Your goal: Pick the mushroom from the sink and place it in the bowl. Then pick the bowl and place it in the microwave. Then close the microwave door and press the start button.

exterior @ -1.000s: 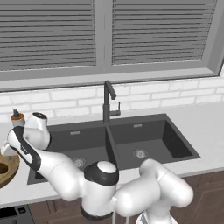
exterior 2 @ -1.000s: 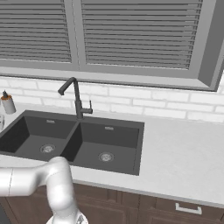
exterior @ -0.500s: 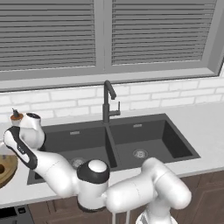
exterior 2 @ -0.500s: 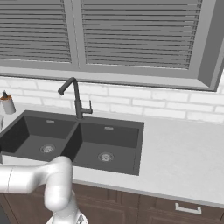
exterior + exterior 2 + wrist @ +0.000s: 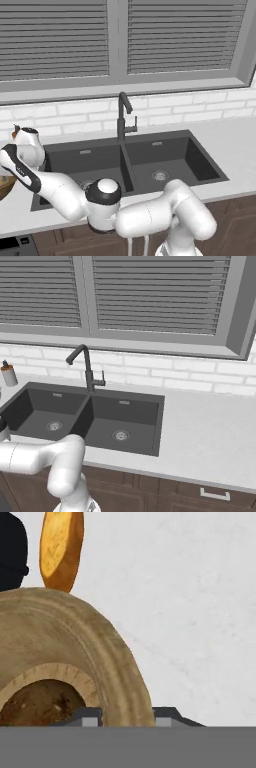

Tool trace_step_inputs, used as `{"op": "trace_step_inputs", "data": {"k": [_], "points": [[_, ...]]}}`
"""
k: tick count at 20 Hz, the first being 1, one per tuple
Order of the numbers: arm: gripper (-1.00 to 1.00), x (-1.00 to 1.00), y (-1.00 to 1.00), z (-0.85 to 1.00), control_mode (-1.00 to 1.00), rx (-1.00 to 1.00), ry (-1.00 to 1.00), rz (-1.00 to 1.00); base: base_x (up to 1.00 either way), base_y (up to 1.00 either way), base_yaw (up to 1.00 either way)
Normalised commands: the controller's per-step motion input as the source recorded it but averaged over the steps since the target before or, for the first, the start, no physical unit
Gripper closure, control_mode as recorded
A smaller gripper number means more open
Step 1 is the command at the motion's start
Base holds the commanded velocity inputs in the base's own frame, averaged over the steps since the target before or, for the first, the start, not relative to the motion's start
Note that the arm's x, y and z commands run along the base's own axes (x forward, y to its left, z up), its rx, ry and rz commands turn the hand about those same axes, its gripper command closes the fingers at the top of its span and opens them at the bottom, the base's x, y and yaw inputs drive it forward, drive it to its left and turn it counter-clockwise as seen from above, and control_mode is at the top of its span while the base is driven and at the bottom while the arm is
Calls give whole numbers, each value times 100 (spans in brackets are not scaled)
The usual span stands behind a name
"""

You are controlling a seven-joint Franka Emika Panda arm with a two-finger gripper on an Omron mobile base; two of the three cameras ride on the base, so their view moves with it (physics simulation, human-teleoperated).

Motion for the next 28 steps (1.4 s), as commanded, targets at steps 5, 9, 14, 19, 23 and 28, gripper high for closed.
{"op": "trace_step_inputs", "data": {"k": [5,9,14,19,23,28], "points": [[100,-30,-2,0,-100,0,-2,-2,0,0,0],[100,-49,-33,17,-100,2,-16,-2,0,0,0],[100,-38,-46,27,-100,4,-23,-5,0,0,0],[100,-23,-68,29,-100,8,-22,-14,0,0,0],[100,-22,-85,26,-100,8,-16,-24,0,0,0],[100,-38,-88,63,-100,9,-26,-29,0,0,0]]}}
